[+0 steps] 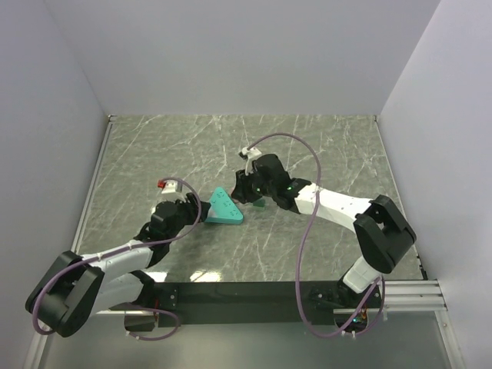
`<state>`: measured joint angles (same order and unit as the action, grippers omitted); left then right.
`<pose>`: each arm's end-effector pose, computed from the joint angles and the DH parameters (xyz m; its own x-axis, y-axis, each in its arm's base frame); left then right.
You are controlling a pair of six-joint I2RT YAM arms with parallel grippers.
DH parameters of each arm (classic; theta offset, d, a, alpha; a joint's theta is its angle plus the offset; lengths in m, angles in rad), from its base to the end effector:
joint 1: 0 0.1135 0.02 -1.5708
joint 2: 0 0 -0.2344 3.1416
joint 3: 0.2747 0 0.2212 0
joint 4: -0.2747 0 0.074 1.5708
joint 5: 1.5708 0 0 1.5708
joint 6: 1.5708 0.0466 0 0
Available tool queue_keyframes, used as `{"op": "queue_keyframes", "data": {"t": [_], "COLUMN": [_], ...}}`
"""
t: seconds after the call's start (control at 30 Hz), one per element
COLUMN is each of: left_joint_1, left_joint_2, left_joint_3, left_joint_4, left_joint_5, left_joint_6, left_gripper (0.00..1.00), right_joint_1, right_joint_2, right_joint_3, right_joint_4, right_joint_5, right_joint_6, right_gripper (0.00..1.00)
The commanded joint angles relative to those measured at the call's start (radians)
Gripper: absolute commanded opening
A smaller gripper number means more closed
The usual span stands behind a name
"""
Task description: Insert the plug
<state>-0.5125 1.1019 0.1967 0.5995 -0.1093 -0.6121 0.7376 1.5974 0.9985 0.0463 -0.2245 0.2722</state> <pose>0.1833 -0.0973 0.1560 -0.4427 -0.4063 -0.7994 0.1740 0.8356 -0.5211 0.2429 0.2347 0.2147 -0.5881 -0.1803 -0.7884 -0.6621 0.6671 0.3414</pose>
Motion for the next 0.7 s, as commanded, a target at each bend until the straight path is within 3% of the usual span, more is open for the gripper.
{"op": "queue_keyframes", "data": {"t": [0.0, 0.67], "left_joint_1": [-0.012, -0.049], "left_joint_2": [0.009, 0.067], "left_joint_3": [-0.008, -0.011], "left_joint_4": [0.036, 0.017], "left_joint_5": [0.031, 0.007], "left_joint_6": [-0.031, -0.049], "left_gripper": [0.56, 0.56], "right_joint_1": [0.026, 0.08], "right_joint_2": [0.016, 0.065], "right_joint_3": [0.049, 0.037], "right_joint_4": [-0.016, -0.039], "right_joint_5": [0.06, 0.116], "right_joint_6": [0.027, 0.081], "right_gripper": [0.0, 0.0]}}
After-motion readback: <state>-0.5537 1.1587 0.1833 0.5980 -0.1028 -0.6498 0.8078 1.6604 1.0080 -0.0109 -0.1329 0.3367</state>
